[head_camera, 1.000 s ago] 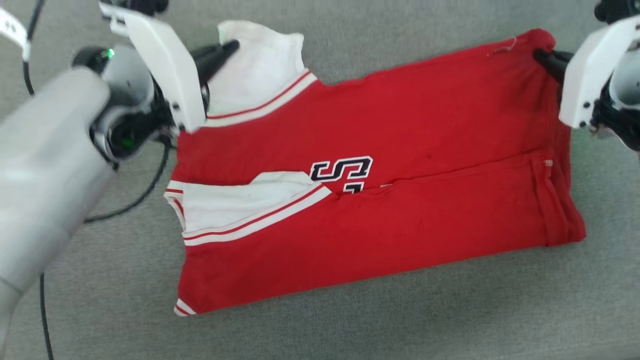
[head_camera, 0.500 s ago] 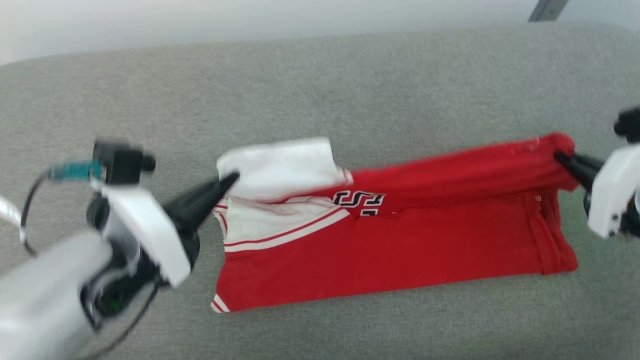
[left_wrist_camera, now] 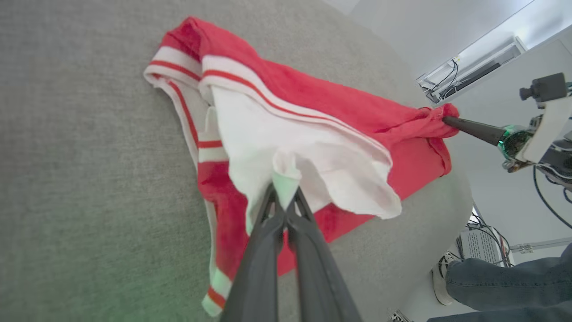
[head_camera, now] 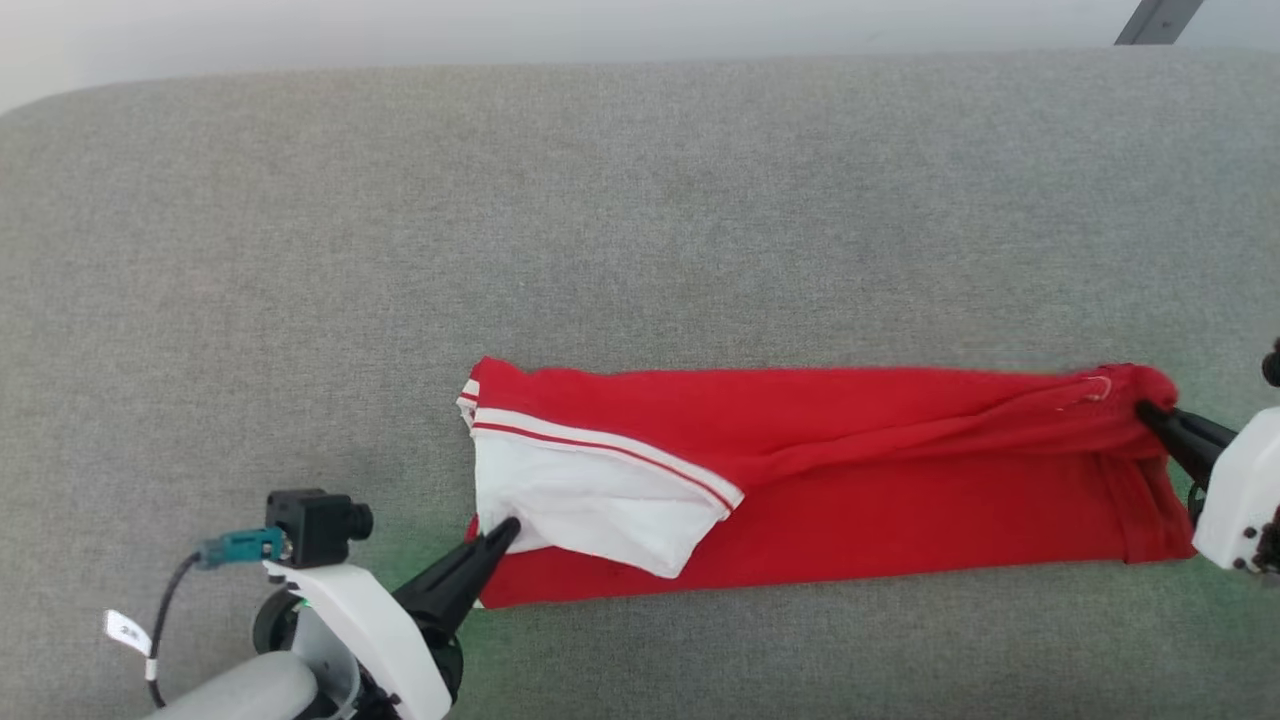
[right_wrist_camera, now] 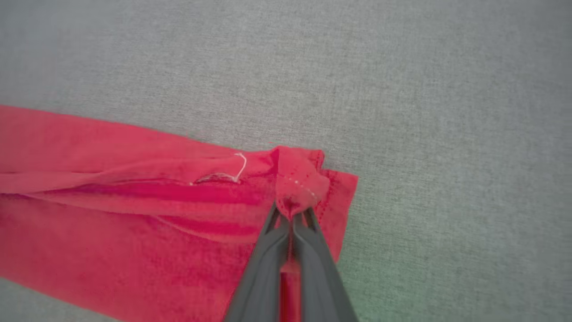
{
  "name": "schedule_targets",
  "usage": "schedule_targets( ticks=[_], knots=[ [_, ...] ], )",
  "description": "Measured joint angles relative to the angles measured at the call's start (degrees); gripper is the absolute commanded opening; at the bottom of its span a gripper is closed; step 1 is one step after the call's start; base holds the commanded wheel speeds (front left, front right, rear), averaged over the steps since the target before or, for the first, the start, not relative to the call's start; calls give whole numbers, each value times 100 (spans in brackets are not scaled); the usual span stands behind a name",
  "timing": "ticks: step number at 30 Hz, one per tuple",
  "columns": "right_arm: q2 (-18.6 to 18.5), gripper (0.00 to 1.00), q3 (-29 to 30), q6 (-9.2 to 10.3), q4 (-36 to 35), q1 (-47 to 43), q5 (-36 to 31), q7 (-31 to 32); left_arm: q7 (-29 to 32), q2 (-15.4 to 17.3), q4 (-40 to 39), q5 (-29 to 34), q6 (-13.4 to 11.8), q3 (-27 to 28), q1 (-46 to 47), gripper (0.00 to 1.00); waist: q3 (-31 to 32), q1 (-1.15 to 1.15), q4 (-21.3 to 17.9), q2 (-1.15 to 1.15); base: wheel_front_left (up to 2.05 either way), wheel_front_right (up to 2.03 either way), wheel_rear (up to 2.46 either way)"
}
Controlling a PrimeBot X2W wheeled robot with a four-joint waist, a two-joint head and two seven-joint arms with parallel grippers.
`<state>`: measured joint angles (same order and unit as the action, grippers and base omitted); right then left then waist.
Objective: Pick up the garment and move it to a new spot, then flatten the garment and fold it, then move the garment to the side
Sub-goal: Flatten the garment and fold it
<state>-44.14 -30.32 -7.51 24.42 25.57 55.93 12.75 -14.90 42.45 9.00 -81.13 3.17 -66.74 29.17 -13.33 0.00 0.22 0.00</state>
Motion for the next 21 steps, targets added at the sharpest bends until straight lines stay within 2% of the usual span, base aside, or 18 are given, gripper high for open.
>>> schedule_targets(
  ticks=[3,4,5,6,7,8,9,10,15,17,21],
  knots=[
    [188,0,140,1,49,-29,-127,42,-1,-266,479,70,109,-4,-24,0,-55,0,-5,0,0,0,0],
    [243,10,178,1,52,-46,-172,46,-1,-328,611,110,144,15,-26,0,-65,0,-10,0,0,0,0],
    [286,35,233,1,53,-64,-197,52,-1,-394,748,182,164,45,-29,13,-72,0,-14,0,0,0,0],
    [320,71,294,1,52,-75,-226,49,-1,-460,853,242,188,116,-42,35,-76,0,-19,0,0,0,0],
    [344,100,345,1,44,-98,-267,35,-1,-521,938,279,211,212,-59,49,-75,0,-23,0,0,0,0],
    [367,100,435,1,45,-136,-296,33,-3,-581,1004,325,231,318,-85,49,-68,0,-28,0,0,0,0],
    [383,100,524,1,52,-171,-318,20,-5,-630,1062,381,241,414,-124,87,-55,0,-31,0,0,0,0],
    [385,100,619,1,44,-207,-341,9,-5,-669,1106,447,246,508,-164,100,-39,0,-32,0,0,0,0],
    [331,100,1027,1,-85,-463,-363,210,-7,-826,1069,914,263,1198,-481,100,71,0,-23,0,0,0,0],
    [301,100,1195,1,-99,-566,-339,356,-7,-868,1032,1235,168,1484,-631,100,109,0,3,0,0,0,0],
    [565,100,1438,1,7,-719,9,743,-8,-1179,991,1777,60,2184,-1055,100,191,0,110,0,0,0,0]
  ],
)
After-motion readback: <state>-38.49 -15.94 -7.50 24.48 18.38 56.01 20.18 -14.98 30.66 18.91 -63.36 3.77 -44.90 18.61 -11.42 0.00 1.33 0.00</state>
